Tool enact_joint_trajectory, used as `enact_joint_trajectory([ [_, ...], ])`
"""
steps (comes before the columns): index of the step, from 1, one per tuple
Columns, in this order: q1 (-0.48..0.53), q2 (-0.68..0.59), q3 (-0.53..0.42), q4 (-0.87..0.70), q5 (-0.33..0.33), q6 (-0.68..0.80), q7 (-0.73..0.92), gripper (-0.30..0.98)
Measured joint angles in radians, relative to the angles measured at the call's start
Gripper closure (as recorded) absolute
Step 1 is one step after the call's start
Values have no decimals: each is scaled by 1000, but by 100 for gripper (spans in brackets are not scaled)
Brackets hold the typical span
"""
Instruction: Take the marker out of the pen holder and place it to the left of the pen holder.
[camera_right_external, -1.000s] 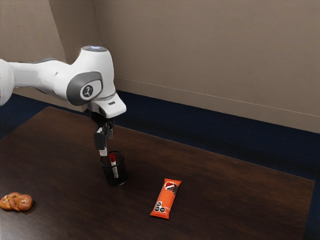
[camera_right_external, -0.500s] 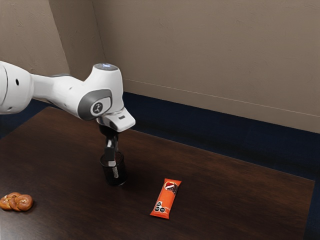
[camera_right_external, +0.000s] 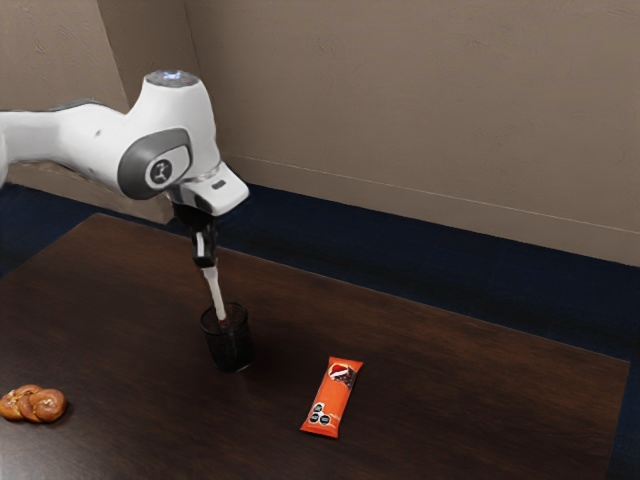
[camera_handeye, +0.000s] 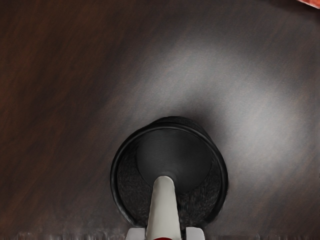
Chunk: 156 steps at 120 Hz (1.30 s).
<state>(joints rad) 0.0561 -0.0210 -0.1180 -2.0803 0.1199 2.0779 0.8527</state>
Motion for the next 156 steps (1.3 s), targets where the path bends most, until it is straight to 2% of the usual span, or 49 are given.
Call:
enact_joint_trajectory([
  [10, 2, -55, 4, 116, 5, -103, -5, 76],
  [21, 19, -34, 6, 266, 28, -260, -9, 77],
  [30, 39, 108, 16, 436, 47, -414, -14, 78],
  [43, 85, 343, 53, 603, 82, -635, -56, 78],
  [59, 91, 565, 115, 699, 99, -848, -141, 78],
  [68, 93, 642, 135, 713, 101, -921, -184, 79],
  [103, 94, 778, 144, 768, 105, -1043, -316, 78],
  [123, 96, 844, 144, 815, 103, -1053, -367, 78],
  [156, 102, 869, 143, 819, 91, -1033, -426, 75],
])
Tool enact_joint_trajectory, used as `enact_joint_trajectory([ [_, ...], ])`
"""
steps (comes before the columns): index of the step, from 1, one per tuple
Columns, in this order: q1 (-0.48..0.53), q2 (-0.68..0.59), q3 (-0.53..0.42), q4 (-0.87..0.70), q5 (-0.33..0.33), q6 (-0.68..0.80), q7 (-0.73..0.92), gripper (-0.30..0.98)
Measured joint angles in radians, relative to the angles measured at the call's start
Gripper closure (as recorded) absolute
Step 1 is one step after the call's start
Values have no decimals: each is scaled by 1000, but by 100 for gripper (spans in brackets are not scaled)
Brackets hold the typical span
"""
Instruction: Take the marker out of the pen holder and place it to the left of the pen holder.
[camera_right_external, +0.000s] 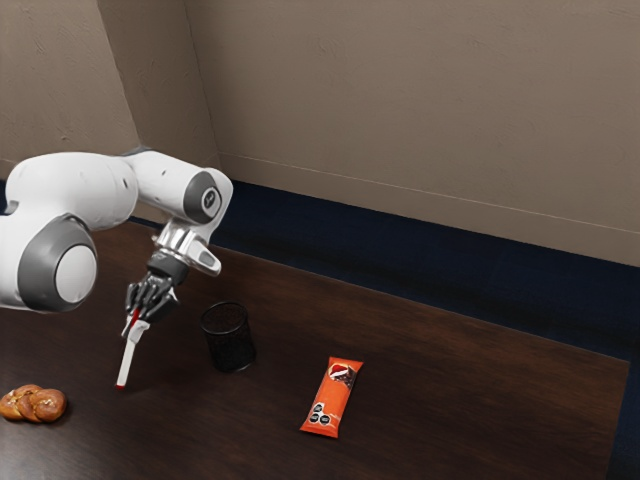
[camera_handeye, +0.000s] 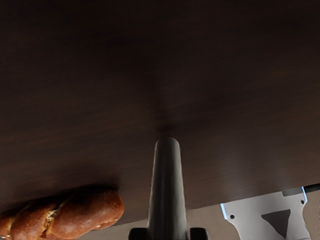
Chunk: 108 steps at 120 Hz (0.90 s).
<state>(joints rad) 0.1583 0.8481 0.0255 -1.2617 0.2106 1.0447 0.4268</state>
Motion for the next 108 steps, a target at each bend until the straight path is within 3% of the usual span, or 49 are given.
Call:
enact_joint_trajectory([
  [60, -8, -26, -4, -2, -23, 2, -70, 36],
  [89, -164, -589, -11, -96, -94, 90, 19, 12],
  [108, -162, -677, -9, -95, -167, 170, 121, 5],
])
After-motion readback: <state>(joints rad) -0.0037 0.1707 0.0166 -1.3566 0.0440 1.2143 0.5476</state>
